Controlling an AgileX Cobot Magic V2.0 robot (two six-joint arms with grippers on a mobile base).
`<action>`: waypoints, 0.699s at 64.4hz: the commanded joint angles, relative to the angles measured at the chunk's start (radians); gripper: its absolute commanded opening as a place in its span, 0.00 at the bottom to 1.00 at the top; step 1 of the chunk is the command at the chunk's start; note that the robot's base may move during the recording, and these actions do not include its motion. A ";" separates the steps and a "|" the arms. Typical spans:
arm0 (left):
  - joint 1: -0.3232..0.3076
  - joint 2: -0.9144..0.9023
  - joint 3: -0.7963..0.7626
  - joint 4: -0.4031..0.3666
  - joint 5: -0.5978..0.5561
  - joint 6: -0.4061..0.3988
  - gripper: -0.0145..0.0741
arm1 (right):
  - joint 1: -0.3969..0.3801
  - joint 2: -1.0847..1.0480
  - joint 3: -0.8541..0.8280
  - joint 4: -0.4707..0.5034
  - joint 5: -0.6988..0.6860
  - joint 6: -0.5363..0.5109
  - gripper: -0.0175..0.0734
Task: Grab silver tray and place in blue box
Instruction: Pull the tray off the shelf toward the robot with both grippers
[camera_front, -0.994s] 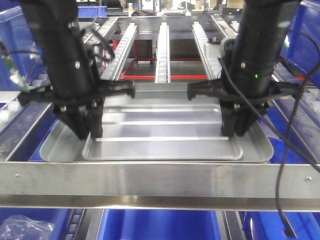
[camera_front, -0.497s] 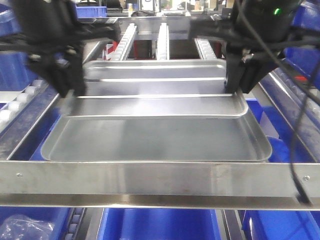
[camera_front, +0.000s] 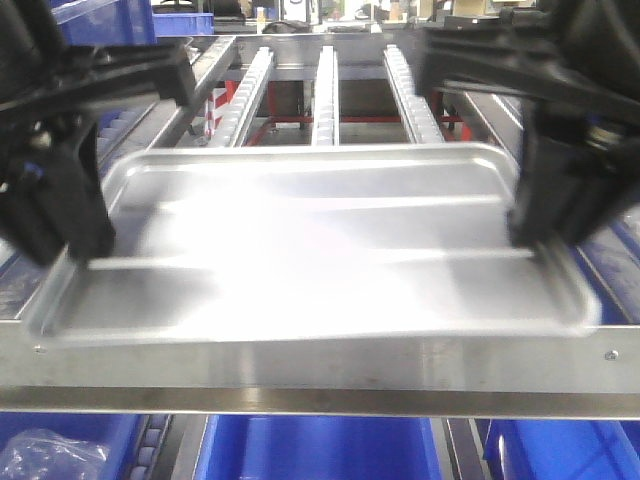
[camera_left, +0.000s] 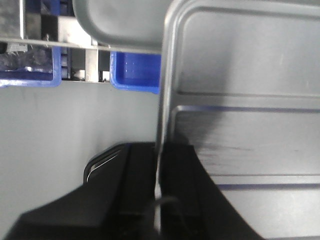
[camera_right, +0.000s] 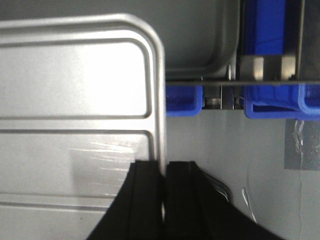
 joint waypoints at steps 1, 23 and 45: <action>-0.032 -0.036 -0.022 0.035 -0.015 -0.036 0.16 | 0.012 -0.044 -0.015 -0.045 -0.016 0.021 0.25; -0.032 -0.036 -0.022 0.032 -0.010 -0.036 0.16 | 0.038 -0.043 0.027 -0.117 -0.026 0.089 0.25; -0.032 -0.036 -0.022 0.032 -0.008 -0.036 0.16 | 0.036 -0.043 0.027 -0.117 -0.030 0.089 0.25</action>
